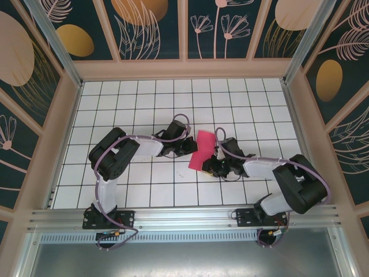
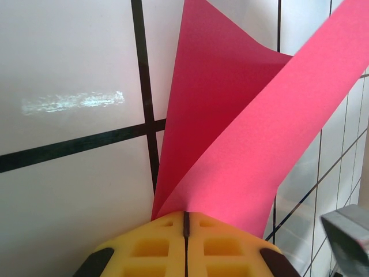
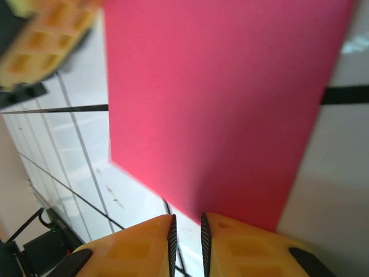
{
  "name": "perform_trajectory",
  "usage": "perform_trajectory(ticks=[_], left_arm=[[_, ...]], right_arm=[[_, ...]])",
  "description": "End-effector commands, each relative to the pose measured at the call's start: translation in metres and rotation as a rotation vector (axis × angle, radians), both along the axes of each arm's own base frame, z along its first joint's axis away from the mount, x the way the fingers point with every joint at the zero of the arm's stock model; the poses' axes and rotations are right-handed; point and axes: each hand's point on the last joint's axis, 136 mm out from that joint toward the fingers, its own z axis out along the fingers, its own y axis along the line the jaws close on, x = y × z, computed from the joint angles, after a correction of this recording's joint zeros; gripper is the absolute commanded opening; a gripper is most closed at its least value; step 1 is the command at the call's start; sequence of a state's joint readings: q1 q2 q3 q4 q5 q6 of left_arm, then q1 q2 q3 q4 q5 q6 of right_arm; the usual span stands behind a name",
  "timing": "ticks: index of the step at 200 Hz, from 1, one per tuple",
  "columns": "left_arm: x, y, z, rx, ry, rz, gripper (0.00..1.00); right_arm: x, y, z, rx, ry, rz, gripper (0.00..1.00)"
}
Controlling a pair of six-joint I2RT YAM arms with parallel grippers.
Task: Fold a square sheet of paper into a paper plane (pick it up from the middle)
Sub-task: Fold the square sheet of paper in half at the center of the table.
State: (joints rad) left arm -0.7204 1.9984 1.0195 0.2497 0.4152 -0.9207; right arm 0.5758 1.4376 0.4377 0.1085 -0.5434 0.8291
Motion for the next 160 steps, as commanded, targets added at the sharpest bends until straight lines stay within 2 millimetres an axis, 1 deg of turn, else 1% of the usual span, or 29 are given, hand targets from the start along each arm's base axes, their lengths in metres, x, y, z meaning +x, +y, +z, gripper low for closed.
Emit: perform_trajectory(ticks=[1, 15, 27, 45, 56, 61, 63, 67, 81, 87, 109, 136, 149, 160], left_arm=[[-0.021, 0.008, -0.039, 0.092, 0.079, -0.034, 0.09], [-0.021, 0.008, -0.039, 0.093, 0.078, -0.033, 0.09], [-0.021, 0.009, -0.039, 0.095, 0.079, -0.034, 0.09], [-0.022, 0.009, -0.04, 0.098, 0.079, -0.034, 0.09], [-0.022, 0.01, -0.04, 0.099, 0.078, -0.034, 0.09], [-0.022, 0.01, -0.04, 0.101, 0.076, -0.033, 0.09], [-0.022, 0.01, -0.04, 0.101, 0.077, -0.033, 0.09], [-0.022, 0.01, -0.04, 0.102, 0.077, -0.034, 0.09], [-0.021, 0.01, -0.04, 0.102, 0.079, -0.032, 0.09], [-0.021, 0.01, -0.04, 0.101, 0.077, -0.032, 0.09], [-0.022, 0.01, -0.041, 0.106, 0.08, -0.034, 0.09], [-0.021, 0.009, -0.042, 0.107, 0.081, -0.036, 0.09], [-0.021, 0.009, -0.043, 0.108, 0.082, -0.037, 0.09], [-0.021, 0.008, -0.042, 0.107, 0.082, -0.037, 0.09]], right_arm=[[-0.008, -0.007, -0.015, -0.05, 0.039, -0.009, 0.23], [-0.008, -0.012, -0.02, -0.091, 0.053, -0.012, 0.23], [-0.004, -0.009, -0.014, -0.086, 0.04, -0.007, 0.22], [0.013, -0.001, 0.016, -0.034, -0.048, -0.01, 0.23], [0.027, -0.002, 0.036, -0.01, -0.112, -0.036, 0.23], [0.031, -0.001, 0.044, 0.0, -0.136, -0.039, 0.24], [0.038, -0.006, 0.047, 0.002, -0.145, -0.062, 0.23], [0.045, -0.011, 0.051, 0.007, -0.16, -0.085, 0.23], [0.064, -0.025, 0.06, 0.012, -0.2, -0.143, 0.24], [0.07, -0.028, 0.063, 0.023, -0.215, -0.151, 0.24], [0.084, -0.03, 0.062, 0.045, -0.222, -0.141, 0.24], [0.091, -0.024, 0.057, 0.056, -0.221, -0.112, 0.23], [0.093, -0.025, 0.05, 0.042, -0.211, -0.112, 0.23], [0.095, -0.03, 0.04, 0.007, -0.207, -0.12, 0.23]])
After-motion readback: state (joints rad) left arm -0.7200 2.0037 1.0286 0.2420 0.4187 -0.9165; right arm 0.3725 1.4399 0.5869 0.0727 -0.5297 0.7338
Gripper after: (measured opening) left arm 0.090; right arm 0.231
